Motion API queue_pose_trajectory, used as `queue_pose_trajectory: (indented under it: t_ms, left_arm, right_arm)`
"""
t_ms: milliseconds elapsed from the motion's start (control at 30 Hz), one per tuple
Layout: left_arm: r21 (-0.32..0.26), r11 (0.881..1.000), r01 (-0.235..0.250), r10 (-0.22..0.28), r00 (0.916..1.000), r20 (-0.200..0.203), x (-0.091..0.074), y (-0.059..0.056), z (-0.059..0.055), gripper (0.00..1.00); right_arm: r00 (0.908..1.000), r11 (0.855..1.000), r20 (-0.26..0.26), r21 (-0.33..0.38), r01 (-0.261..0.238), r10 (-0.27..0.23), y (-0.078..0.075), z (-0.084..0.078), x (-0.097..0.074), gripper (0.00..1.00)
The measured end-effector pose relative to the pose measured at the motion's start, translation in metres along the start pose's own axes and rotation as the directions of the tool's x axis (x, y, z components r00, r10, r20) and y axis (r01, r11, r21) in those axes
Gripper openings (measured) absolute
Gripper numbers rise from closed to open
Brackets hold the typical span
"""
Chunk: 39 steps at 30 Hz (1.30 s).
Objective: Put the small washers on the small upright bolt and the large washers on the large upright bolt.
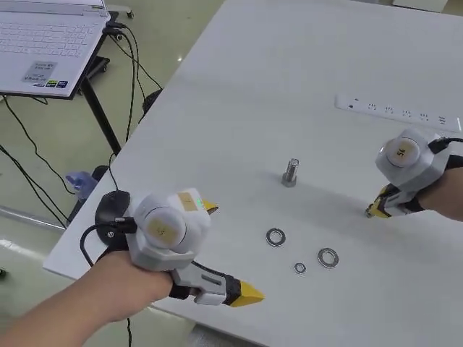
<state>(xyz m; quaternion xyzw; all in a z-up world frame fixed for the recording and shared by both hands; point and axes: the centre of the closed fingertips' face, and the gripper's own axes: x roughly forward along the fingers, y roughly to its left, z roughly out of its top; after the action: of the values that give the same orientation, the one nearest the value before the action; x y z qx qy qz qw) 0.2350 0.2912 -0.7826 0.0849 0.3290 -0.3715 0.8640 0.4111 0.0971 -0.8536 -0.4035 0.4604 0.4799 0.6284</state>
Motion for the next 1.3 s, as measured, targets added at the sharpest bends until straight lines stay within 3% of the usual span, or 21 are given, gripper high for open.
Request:
queue_pose_trajectory:
  t_ms: [567,1300]
  left_arm:
    - [-0.010,1.000,0.004,-0.004,1.0000,-0.001,0.0011,0.0045,-0.0021,0.96]
    - [-0.010,1.000,0.008,-0.008,0.9999,-0.010,0.0005,0.0019,-0.0048,0.94]
  right_arm:
    - [0.9998,1.000,-0.015,0.018,-0.014,0.014,-0.0018,-0.0005,0.0081,0.13]
    - [0.9994,0.999,-0.012,0.036,-0.032,0.032,0.0014,0.0022,0.0088,0.17]
